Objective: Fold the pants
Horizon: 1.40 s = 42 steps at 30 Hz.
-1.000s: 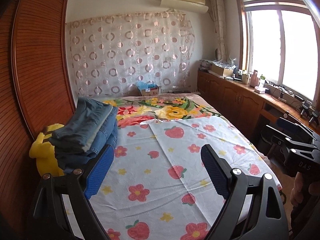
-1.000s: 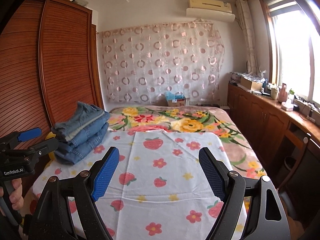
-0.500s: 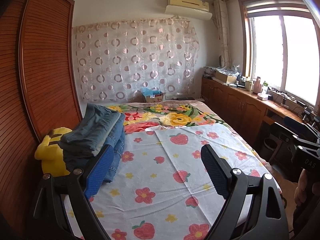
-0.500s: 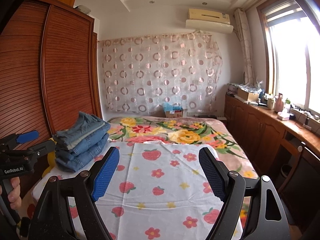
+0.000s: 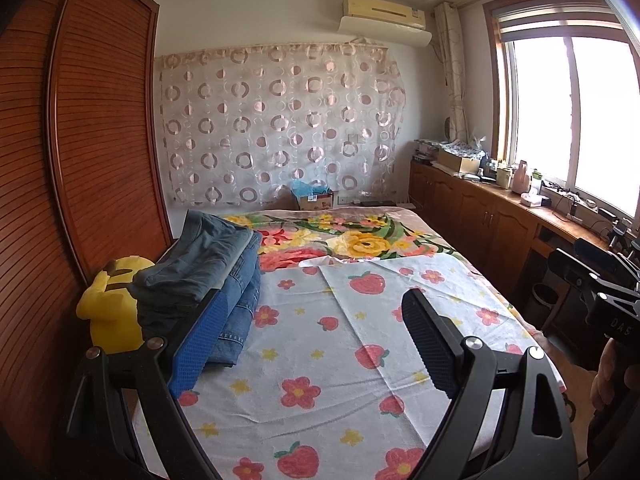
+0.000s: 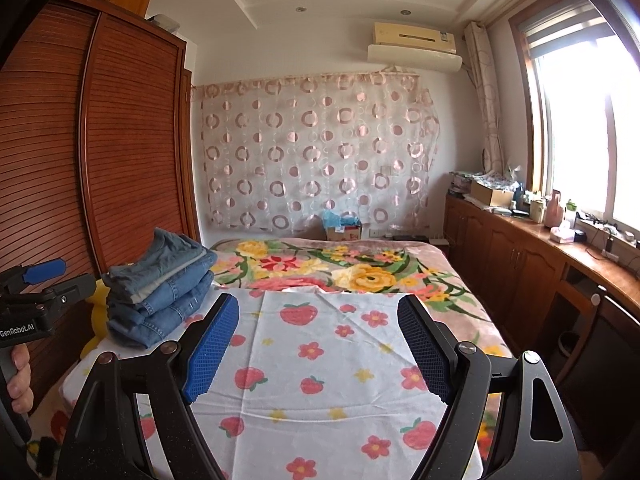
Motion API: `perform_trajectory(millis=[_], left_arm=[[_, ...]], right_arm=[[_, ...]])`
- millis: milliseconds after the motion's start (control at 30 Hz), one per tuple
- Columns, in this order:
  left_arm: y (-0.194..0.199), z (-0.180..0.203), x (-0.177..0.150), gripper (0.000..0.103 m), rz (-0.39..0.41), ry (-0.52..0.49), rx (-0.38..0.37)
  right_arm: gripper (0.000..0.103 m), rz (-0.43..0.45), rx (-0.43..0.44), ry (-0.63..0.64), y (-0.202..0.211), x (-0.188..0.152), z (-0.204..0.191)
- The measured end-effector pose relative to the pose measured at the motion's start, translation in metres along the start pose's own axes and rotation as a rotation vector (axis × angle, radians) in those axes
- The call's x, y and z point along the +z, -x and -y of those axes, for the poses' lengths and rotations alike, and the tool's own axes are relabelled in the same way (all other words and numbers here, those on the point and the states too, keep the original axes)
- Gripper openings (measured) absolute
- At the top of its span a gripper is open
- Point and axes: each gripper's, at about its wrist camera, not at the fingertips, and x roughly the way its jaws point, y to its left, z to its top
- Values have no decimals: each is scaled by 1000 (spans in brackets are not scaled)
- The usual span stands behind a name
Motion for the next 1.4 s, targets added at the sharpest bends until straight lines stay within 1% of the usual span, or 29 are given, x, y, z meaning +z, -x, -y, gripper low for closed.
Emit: perform_trajectory(millis=[1400], left_arm=[[0,-1,0,89,-3,2,1]], right_arm=[[83,-6,4,4,0,-3,3]])
